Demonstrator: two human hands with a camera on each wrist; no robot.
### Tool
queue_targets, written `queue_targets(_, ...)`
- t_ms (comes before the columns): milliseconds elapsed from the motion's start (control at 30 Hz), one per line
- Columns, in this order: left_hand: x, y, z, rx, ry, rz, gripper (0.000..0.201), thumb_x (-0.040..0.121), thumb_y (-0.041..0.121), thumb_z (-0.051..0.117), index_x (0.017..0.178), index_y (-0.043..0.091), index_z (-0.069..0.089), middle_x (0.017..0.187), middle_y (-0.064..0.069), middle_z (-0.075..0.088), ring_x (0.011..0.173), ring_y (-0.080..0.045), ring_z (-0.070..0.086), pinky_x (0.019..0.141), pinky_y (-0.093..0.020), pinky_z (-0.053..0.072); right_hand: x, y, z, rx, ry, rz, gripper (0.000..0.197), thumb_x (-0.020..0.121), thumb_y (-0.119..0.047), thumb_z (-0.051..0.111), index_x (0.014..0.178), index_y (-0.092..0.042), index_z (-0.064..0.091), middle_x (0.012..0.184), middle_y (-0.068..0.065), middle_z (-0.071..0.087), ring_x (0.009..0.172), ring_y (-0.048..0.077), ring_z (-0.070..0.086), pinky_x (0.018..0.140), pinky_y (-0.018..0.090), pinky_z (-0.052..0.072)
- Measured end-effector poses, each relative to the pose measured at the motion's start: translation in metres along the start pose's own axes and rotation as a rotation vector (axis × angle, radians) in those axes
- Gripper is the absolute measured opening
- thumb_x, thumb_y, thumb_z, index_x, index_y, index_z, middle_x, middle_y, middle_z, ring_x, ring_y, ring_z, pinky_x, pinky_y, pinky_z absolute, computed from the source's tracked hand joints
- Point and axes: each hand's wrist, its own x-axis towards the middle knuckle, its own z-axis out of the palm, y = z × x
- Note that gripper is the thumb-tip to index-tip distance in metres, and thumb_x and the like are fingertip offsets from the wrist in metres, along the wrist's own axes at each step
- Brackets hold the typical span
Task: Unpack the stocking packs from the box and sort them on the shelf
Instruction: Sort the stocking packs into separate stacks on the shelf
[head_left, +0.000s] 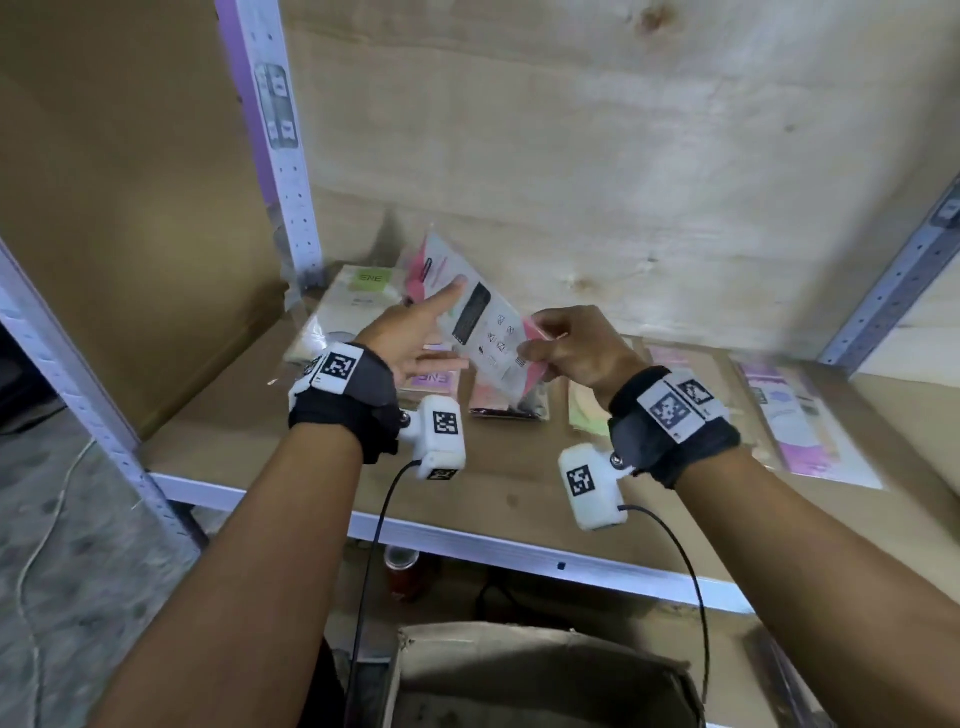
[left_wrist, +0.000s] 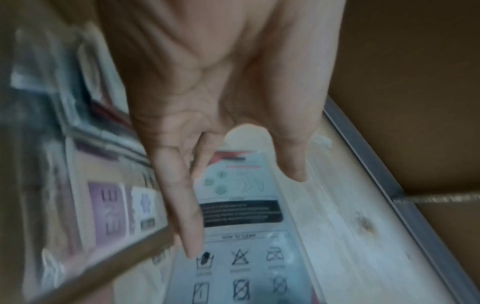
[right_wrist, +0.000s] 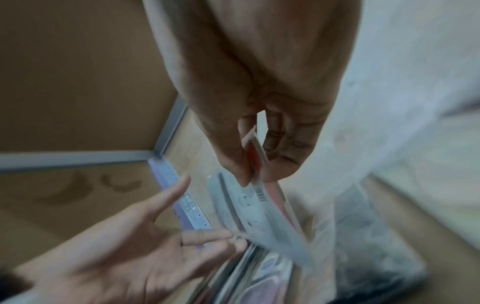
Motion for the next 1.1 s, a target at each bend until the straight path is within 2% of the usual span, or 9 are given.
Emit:
queue_targets(100, -0.001, -0.004, 0.013, -0.158, -0.1, 0.009, 0.06, 0.072, 0.048, 0.084, 0.119, 0.018, 0.061, 0.122, -0.01, 0.058, 0.107, -0.028, 0.067, 0.077, -0.043, 0.062, -0.024, 0.007, -0.018, -0.41, 0.018, -0.248, 0.033, 0.079, -0.005, 0.073, 0.109, -0.02, 0.076, 0.075, -0.016, 0.062, 0.061, -0.003, 0.059, 0.059, 0.007, 0.042)
queue_targets(167, -0.002, -0.01, 0.022, -0.207, -0.096, -0.011, 0.048, 0.077, 0.038, 0.083, 0.112, 0.011, 0.065, 0.112, -0.014, 0.069, 0.099, -0.028, 0.073, 0.073, -0.041, 0.063, -0.035, 0.019, -0.03, -0.55, -0.082, -0.298, 0.044, 0.078, -0.011, 0.077, 0.12, -0.025, 0.072, 0.088, -0.01, 0.056, 0.079, 0.007, 0.061, 0.074, 0.018, 0.046)
queue_targets(267, -0.003, -0.023, 0.039, -0.2, -0.014, -0.029, 0.018, 0.091, 0.015, 0.071, 0.104, 0.009, 0.062, 0.099, -0.012, 0.071, 0.087, -0.023, 0.071, 0.056, -0.03, 0.061, -0.049, 0.043, -0.049, -0.358, -0.169, -0.163, 0.051, 0.077, -0.032, 0.082, 0.125, -0.03, 0.067, 0.108, -0.01, 0.058, 0.104, 0.016, 0.06, 0.084, 0.023, 0.049)
queue_targets(433, -0.005, -0.034, 0.066, -0.288, -0.101, -0.001, 0.019, 0.091, 0.012, 0.07, 0.106, 0.004, 0.061, 0.107, -0.018, 0.074, 0.092, -0.025, 0.076, 0.063, -0.031, 0.062, -0.062, 0.08, -0.073, 0.162, 0.235, 0.203, 0.072, 0.07, -0.056, 0.081, 0.127, -0.021, 0.056, 0.112, 0.003, 0.063, 0.095, 0.019, 0.067, 0.077, 0.036, 0.059)
queue_targets(533, -0.006, -0.041, 0.083, -0.287, -0.186, 0.033, 0.018, 0.091, 0.014, 0.071, 0.105, 0.007, 0.063, 0.109, -0.015, 0.076, 0.099, -0.023, 0.075, 0.069, -0.03, 0.061, -0.067, 0.093, -0.09, 0.567, 0.058, 0.326, 0.053, 0.081, -0.042, 0.079, 0.116, -0.005, 0.064, 0.095, 0.012, 0.072, 0.074, 0.022, 0.071, 0.067, 0.032, 0.061)
queue_targets(667, -0.005, -0.047, 0.103, -0.226, -0.137, 0.086, 0.019, 0.091, 0.017, 0.072, 0.107, 0.011, 0.065, 0.107, -0.01, 0.077, 0.098, -0.022, 0.074, 0.071, -0.031, 0.062, -0.072, 0.105, -0.108, 0.734, 0.127, 0.28, 0.011, 0.093, -0.022, 0.068, 0.094, -0.013, 0.062, 0.083, 0.012, 0.074, 0.065, 0.02, 0.068, 0.054, 0.027, 0.056)
queue_targets(833, 0.007, -0.047, 0.101, -0.118, 0.068, 0.266, 0.011, 0.089, 0.031, 0.073, 0.093, 0.021, 0.074, 0.094, -0.003, 0.079, 0.084, -0.013, 0.075, 0.06, -0.018, 0.057, -0.078, 0.119, -0.125, 0.643, 0.305, 0.215, 0.031, 0.097, -0.018, 0.06, 0.071, -0.022, 0.044, 0.071, 0.002, 0.072, 0.066, 0.021, 0.069, 0.06, 0.032, 0.054)
queue_targets(1000, 0.022, -0.051, 0.1, 0.23, 0.194, 0.43, 0.035, 0.092, 0.049, 0.062, 0.089, 0.017, 0.076, 0.086, -0.01, 0.078, 0.078, -0.024, 0.076, 0.066, -0.029, 0.058, -0.08, 0.12, -0.132, 0.551, 0.417, 0.141, 0.027, 0.099, -0.018, 0.055, 0.073, -0.021, 0.048, 0.077, -0.001, 0.067, 0.068, 0.018, 0.063, 0.057, 0.028, 0.046)
queue_targets(1100, 0.023, -0.051, 0.1, 0.381, 0.26, 0.549, 0.037, 0.088, 0.053, 0.058, 0.063, 0.029, 0.072, 0.06, 0.008, 0.07, 0.052, -0.008, 0.063, 0.051, -0.018, 0.046, -0.078, 0.121, -0.134, 0.535, 0.451, 0.103, 0.015, 0.099, -0.019, 0.055, 0.085, -0.018, 0.05, 0.076, -0.004, 0.063, 0.073, 0.02, 0.057, 0.056, 0.027, 0.041)
